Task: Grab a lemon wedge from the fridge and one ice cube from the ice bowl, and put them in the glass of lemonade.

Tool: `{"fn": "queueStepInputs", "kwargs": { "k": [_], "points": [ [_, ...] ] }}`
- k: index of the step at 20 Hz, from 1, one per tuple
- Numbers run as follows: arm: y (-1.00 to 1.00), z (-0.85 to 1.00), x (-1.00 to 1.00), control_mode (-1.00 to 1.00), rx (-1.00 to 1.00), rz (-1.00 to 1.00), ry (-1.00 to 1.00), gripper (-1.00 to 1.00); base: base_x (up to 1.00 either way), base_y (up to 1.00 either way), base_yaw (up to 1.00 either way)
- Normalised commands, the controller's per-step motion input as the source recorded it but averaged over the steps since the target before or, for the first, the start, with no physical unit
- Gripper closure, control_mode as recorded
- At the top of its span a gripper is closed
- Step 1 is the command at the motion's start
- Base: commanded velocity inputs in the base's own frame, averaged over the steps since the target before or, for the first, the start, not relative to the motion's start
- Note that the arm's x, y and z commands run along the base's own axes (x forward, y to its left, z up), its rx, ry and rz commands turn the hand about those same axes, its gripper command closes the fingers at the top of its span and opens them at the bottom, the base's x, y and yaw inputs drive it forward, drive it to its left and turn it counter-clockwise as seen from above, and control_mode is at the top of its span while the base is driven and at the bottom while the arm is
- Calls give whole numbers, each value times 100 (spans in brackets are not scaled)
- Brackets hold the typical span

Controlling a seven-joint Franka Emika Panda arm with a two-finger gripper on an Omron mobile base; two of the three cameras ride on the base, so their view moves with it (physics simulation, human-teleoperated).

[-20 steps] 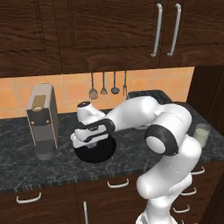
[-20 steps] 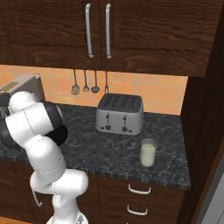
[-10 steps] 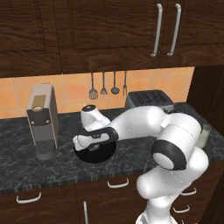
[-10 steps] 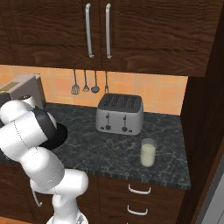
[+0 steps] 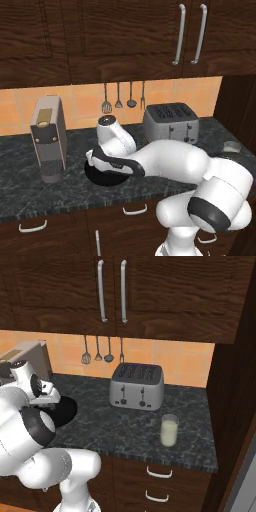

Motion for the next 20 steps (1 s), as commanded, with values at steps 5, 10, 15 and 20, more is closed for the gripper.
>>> {"fn": "queueStepInputs", "kwargs": {
  "k": [5, 10, 15, 20],
  "points": [
    [-76, 98, -58, -100, -2, -5, -1, 100, 0, 0, 0],
    [-100, 57, -80, -100, 0, -4, 2, 100, 0, 0, 0],
    [-88, 2, -78, -100, 10, -4, 5, 100, 0, 0, 0],
    [-64, 4, -25, -100, 13, -1, 0, 100, 0, 0, 0]
  ]
}}
